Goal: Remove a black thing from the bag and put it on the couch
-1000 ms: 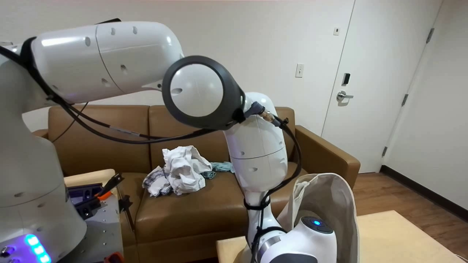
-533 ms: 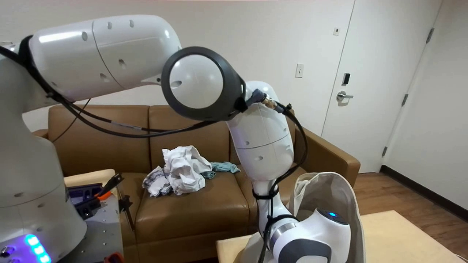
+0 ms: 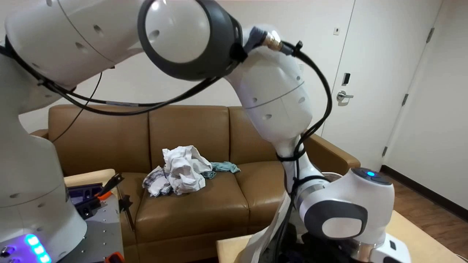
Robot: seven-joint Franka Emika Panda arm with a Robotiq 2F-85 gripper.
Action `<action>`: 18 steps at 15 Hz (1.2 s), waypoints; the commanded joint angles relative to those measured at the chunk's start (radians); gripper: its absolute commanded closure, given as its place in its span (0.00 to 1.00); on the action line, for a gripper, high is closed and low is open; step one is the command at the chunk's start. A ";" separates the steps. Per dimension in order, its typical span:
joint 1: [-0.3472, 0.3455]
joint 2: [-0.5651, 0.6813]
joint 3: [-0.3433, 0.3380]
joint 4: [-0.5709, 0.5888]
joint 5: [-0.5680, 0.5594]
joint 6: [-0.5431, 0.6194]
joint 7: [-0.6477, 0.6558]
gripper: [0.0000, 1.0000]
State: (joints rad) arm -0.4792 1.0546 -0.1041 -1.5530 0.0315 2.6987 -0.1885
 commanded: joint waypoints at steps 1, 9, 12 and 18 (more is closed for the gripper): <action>-0.062 -0.182 0.084 -0.123 0.075 0.033 -0.038 0.93; -0.035 -0.163 0.056 -0.091 0.065 0.005 -0.015 0.93; -0.035 -0.163 0.056 -0.093 0.065 0.007 -0.015 0.93; -0.004 -0.109 0.056 -0.094 0.044 0.060 -0.028 0.42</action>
State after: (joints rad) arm -0.5018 0.9118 -0.0431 -1.6518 0.0796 2.7376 -0.1932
